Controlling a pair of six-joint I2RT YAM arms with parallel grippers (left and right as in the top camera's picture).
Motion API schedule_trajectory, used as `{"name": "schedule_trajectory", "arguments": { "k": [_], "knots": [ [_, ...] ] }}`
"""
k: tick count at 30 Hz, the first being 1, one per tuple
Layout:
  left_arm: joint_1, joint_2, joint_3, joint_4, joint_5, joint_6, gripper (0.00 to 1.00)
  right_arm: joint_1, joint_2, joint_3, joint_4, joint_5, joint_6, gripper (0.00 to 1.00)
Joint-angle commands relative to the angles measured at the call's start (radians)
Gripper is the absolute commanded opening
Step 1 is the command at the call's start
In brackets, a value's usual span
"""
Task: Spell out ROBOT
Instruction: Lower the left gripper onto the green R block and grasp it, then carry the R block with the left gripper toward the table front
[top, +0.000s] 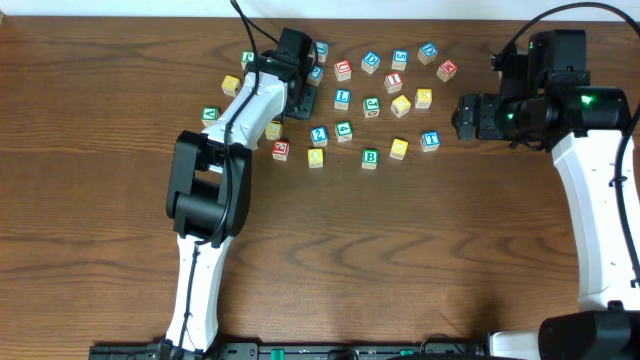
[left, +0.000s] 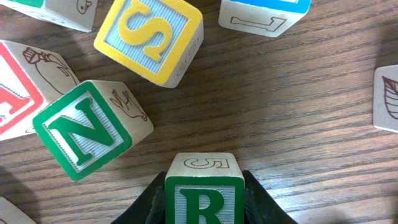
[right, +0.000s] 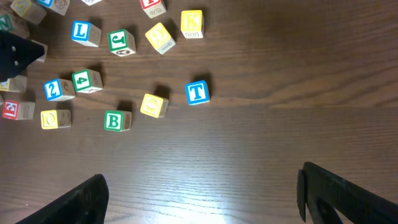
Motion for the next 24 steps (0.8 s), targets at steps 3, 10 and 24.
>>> {"name": "schedule_trajectory", "arguments": {
  "k": [3,10,24],
  "knots": [
    [0.000,-0.138,0.005,-0.009,-0.003,-0.030,0.22,-0.013,0.006,-0.001,-0.002,0.007,-0.011,0.93],
    [-0.005,-0.354,0.005,-0.092,-0.003,-0.109,0.21,-0.013,0.006,-0.001,-0.002,0.007,-0.011,0.93],
    [-0.041,-0.733,0.005,-0.563,-0.003,-0.447,0.21,-0.013,0.006,-0.001,-0.005,0.007,-0.011,0.95]
  ]
}}
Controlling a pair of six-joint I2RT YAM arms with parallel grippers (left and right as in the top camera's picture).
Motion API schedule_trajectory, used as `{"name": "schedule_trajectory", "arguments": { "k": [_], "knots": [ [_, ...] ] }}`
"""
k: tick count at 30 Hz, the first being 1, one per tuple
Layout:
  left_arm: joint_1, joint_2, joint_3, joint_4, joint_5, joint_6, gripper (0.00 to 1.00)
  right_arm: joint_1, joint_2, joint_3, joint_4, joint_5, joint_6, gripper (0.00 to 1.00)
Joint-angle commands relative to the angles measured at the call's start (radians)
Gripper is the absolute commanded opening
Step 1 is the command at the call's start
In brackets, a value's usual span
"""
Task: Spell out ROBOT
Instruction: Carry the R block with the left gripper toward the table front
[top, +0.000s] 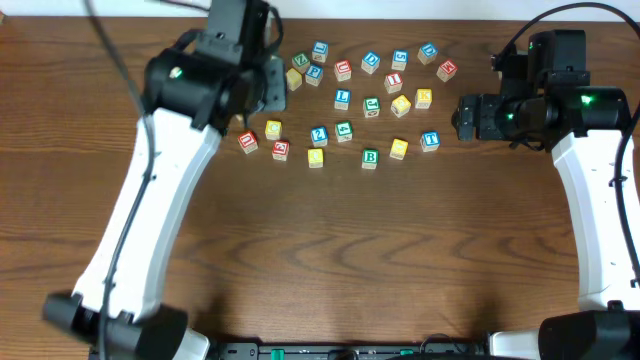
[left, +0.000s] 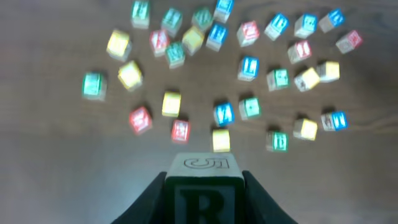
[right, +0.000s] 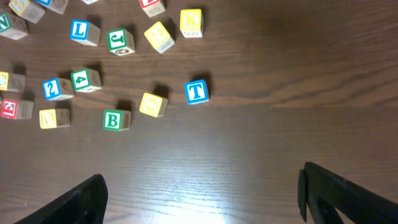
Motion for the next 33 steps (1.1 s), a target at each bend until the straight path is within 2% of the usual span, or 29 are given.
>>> {"name": "schedule_trajectory", "arguments": {
  "k": [1,6,13,18,25,33],
  "knots": [
    [-0.014,-0.031,0.005,-0.101,-0.003,-0.149,0.21,-0.013,0.006,-0.001,-0.003,0.004,-0.008,0.96],
    [-0.059,-0.024,-0.029,-0.219,-0.019,-0.163,0.20,-0.013,0.006,-0.001,-0.003,0.004,-0.008,0.96],
    [-0.113,-0.024,-0.237,-0.216,-0.071,-0.297,0.20,-0.013,0.006,-0.001,-0.003,0.004,-0.008,0.97],
    [-0.148,-0.024,-0.409,-0.078,-0.086,-0.294,0.19,-0.013,0.006,-0.001,0.001,0.004,-0.008,0.97],
    [-0.204,-0.024,-0.674,0.232,-0.105,-0.260,0.19,-0.013,0.006,-0.001,0.000,0.004,-0.008,0.97],
    [-0.211,-0.024,-0.876,0.502,-0.104,-0.116,0.19,-0.013,0.006,-0.001,0.009,0.004,-0.008,0.96]
  ]
}}
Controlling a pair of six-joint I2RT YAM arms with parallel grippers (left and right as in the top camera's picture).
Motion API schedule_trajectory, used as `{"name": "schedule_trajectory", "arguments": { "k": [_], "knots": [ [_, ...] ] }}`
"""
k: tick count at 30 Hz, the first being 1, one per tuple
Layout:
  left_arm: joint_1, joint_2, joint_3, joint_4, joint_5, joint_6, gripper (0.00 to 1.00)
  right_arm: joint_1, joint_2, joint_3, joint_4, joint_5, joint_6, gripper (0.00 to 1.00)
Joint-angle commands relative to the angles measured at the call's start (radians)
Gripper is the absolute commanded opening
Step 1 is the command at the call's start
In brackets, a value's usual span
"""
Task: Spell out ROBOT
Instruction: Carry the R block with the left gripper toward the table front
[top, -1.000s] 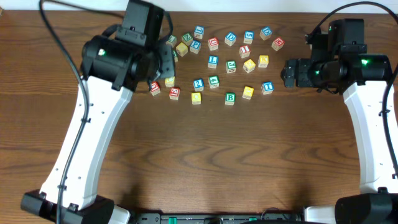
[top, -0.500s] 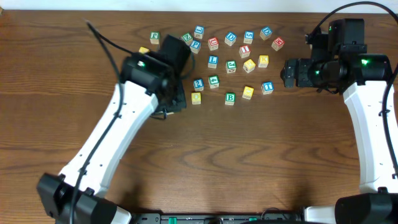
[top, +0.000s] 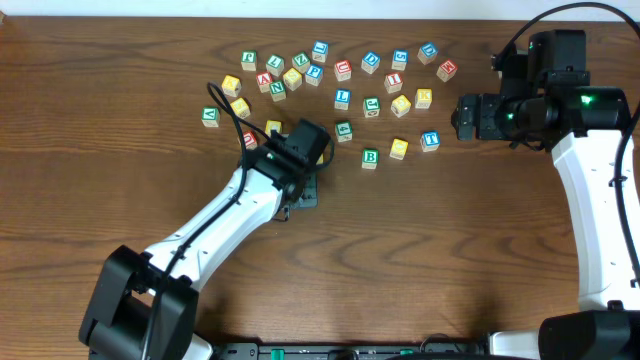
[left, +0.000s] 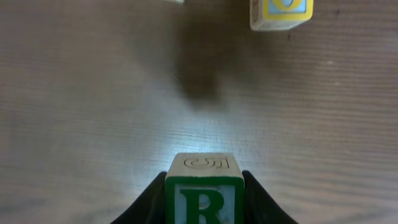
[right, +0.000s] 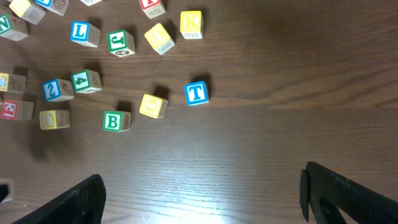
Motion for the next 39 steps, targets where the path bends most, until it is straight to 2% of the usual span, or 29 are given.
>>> {"name": "schedule_trajectory", "arguments": {
  "k": [1,5,9,18,37,39],
  "knots": [
    [0.000,0.003,-0.064,0.059,-0.026,0.087,0.19,-0.013,0.007,0.000,0.002,0.004,-0.008,0.96],
    [0.000,0.004,-0.101,0.118,-0.008,0.093,0.19,-0.013,0.006,0.000,0.002,0.004,-0.008,0.96],
    [0.000,0.005,-0.130,0.185,0.060,0.153,0.19,-0.013,0.007,0.000,0.001,0.004,-0.008,0.96],
    [0.000,0.027,-0.132,0.216,0.061,0.199,0.19,-0.013,0.007,0.000,-0.010,0.004,-0.007,0.96],
    [0.001,0.116,-0.132,0.248,0.069,0.190,0.19,-0.013,0.006,0.000,-0.026,0.005,-0.008,0.97],
    [0.001,0.116,-0.130,0.248,0.070,0.190,0.25,-0.013,0.006,0.000,-0.026,0.005,-0.008,0.97]
  ]
}}
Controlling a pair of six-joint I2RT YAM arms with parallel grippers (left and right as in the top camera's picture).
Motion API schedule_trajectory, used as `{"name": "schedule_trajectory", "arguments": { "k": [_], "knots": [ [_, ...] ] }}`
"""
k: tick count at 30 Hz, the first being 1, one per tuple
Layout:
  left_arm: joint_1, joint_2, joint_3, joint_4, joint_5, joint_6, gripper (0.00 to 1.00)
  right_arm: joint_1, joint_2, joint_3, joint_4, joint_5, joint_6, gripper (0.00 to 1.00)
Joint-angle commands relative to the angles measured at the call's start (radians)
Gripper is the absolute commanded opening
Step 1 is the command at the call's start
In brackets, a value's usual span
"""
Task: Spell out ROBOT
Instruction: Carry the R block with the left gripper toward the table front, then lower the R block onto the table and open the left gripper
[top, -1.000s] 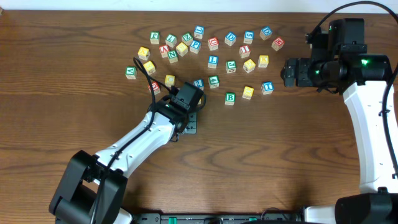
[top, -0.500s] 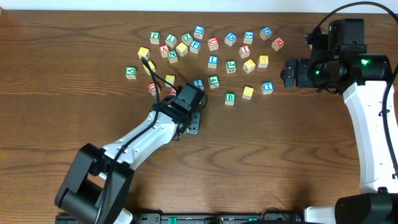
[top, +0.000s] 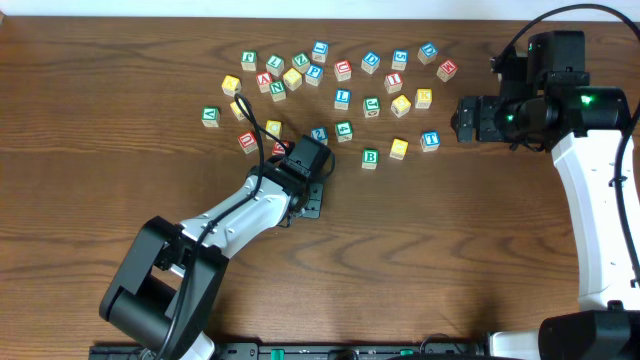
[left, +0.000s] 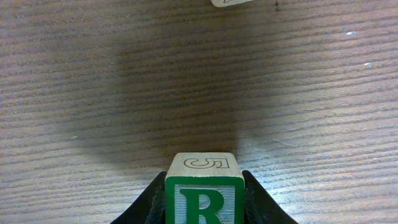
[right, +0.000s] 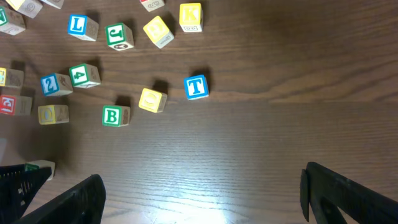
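A wooden block with a green R (left: 204, 196) is clamped in my left gripper (left: 204, 200), a 5 carved on its upper face. The wood of the table lies very close beneath it; whether they touch cannot be told. From overhead my left gripper (top: 306, 190) is just in front of the block cluster. A green B block (top: 370, 157), a yellow block (top: 399, 149) and a blue T block (top: 430, 141) lie at the cluster's near edge. My right gripper (right: 202, 193) hangs open and empty above bare wood, right of the cluster (top: 466, 118).
Several more letter and number blocks are scattered across the back of the table (top: 340, 70). In the right wrist view the blue T (right: 196, 86), yellow block (right: 152, 99) and green B (right: 115, 116) sit in a row, with the left gripper (right: 22, 177) at the lower left.
My left gripper has come lower with the R block: the table fills the left wrist view much closer now. It sits marginally nearer the cluster. The right gripper stays open, barely shifted.
My left gripper was shut on the R block down among the back-left blocks. Then it held the block high above the whole cluster. Then it was in front of the cluster above bare wood, and now it is close over the table there.
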Motion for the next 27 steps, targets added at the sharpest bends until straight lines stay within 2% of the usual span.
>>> {"name": "schedule_trajectory", "arguments": {
  "k": [1,3,6,20,27],
  "knots": [
    [0.001,0.007,-0.012,0.000,0.007,0.017,0.32,-0.013,0.006,0.000,-0.003,0.005,-0.008,0.97],
    [0.001,0.007,-0.010,0.001,0.007,0.017,0.43,-0.013,0.006,0.000,-0.003,0.005,-0.008,0.97],
    [0.001,0.007,-0.003,0.002,0.009,0.017,0.47,-0.013,0.007,0.000,-0.003,0.004,-0.008,0.97],
    [0.024,-0.106,0.072,-0.074,0.010,0.051,0.47,-0.013,0.006,0.000,-0.002,0.004,-0.008,0.97],
    [0.031,-0.109,0.068,-0.078,0.010,0.063,0.47,-0.013,0.006,0.000,-0.002,0.004,-0.007,0.97]
  ]
}}
